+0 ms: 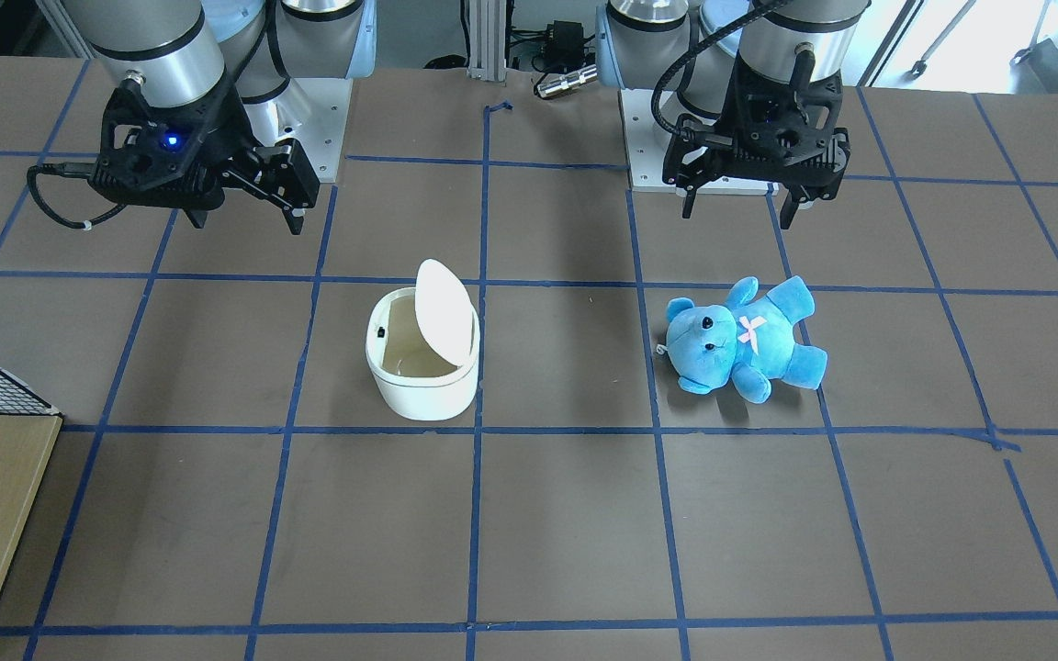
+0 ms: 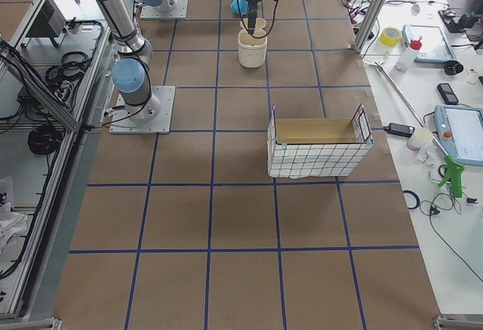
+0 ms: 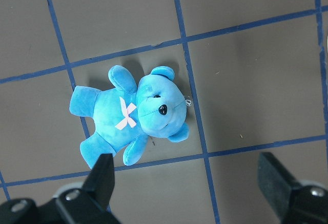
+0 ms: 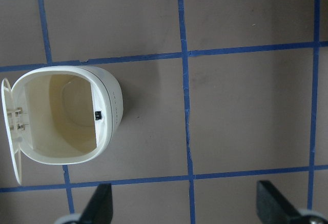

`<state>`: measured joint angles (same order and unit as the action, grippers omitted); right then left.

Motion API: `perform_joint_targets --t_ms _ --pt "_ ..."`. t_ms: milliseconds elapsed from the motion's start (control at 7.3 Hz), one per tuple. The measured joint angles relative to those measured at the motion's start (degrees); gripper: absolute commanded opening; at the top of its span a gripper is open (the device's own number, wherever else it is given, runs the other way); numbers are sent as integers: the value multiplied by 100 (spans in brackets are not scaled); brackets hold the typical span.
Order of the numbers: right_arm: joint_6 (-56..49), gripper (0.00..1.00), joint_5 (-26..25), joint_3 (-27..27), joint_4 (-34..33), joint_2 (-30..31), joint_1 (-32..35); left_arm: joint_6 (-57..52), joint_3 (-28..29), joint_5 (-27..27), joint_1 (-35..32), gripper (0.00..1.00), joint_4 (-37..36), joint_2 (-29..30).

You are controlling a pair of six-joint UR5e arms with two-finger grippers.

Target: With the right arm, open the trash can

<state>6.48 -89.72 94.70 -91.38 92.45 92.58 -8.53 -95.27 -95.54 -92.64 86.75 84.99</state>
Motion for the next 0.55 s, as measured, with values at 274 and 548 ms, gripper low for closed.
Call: perform_joint_targets --t_ms 274,548 --pt "25 100 -2 -2 52 6 2 0 0 0 0 100 0 0" --pt "29 100 -2 3 58 2 5 0 0 0 0 100 0 0"
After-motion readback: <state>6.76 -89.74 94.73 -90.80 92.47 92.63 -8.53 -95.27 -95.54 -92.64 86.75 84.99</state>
